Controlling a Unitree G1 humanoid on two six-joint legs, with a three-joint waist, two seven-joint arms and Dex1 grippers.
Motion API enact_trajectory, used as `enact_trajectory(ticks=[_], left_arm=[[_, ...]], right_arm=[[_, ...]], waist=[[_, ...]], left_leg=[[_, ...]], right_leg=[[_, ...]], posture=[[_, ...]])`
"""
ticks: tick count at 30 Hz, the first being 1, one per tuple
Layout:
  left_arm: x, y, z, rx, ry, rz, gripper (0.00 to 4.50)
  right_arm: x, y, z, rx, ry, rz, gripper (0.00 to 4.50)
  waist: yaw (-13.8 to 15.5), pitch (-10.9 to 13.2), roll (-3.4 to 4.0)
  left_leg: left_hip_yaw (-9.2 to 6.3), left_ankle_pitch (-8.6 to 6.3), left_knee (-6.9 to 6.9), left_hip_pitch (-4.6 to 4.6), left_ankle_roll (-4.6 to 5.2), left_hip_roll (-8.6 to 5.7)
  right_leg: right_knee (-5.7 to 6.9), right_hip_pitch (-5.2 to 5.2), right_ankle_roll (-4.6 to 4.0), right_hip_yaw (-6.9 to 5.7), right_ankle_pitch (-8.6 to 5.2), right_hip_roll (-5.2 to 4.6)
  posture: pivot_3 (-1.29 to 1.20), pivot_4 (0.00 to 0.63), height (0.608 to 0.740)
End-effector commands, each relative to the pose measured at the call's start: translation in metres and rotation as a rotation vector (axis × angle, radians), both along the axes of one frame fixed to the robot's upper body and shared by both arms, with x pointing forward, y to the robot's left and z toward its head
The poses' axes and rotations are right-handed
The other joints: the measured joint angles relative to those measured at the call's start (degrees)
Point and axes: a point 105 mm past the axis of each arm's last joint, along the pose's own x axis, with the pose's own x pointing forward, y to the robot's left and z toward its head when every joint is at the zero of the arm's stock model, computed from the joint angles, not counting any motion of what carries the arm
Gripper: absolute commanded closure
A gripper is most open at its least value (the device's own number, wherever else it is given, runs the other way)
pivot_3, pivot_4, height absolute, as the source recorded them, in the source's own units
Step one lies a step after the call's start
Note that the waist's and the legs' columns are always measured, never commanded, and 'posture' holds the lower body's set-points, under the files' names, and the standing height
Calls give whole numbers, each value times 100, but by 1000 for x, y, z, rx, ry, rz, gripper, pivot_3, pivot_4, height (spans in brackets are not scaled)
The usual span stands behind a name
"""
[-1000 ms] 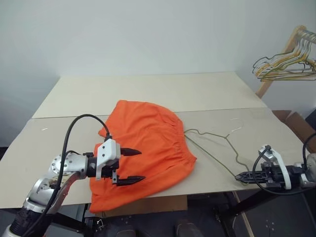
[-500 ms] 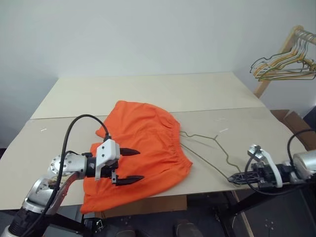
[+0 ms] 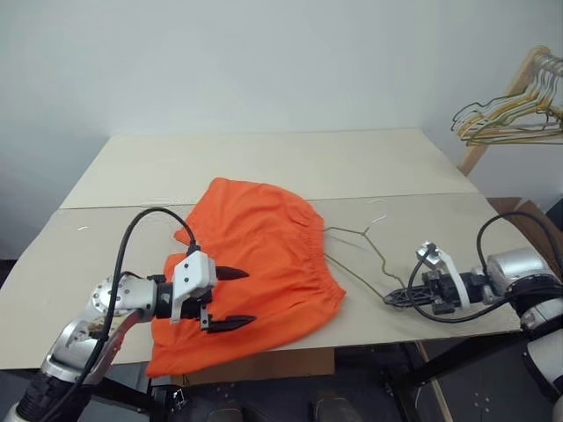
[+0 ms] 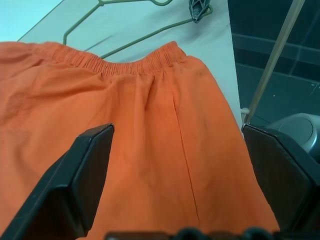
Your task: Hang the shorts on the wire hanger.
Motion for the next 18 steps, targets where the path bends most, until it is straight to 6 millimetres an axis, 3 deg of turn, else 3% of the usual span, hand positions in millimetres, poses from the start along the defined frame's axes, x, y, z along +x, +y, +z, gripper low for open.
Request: enact_trajectory(ticks=[1,8,13,18], left_arm=[[-2,-3,10,0,-50,-8,69],[-1,-5,8,3,-49,-9,69],[0,-5,8,4,-51,-12,69],[2,-6,7,12,-52,-15,69]], right_arm=[[13,10,18,103,-57,4,4500],[33,19,12,122,-61,-77,4500],[30,30,8,143,-56,-26,4500],[40,36,7,151,-69,-63,4500]], waist=[[0,0,0],[29,-1,1],[125,-1,3],[132,-1,4]], left_leg=[[1,0,0,3,0,0],[-1,0,0,0,0,0],[-1,0,2,-2,0,-1],[-1,1,4,4,-1,1]], right_leg=[[1,0,-1,1,0,0],[1,-1,-2,0,1,2],[4,-3,-2,-1,2,1],[9,0,-4,-2,3,4]], posture=[[0,0,740],[5,0,740],[8,0,740],[7,0,740]])
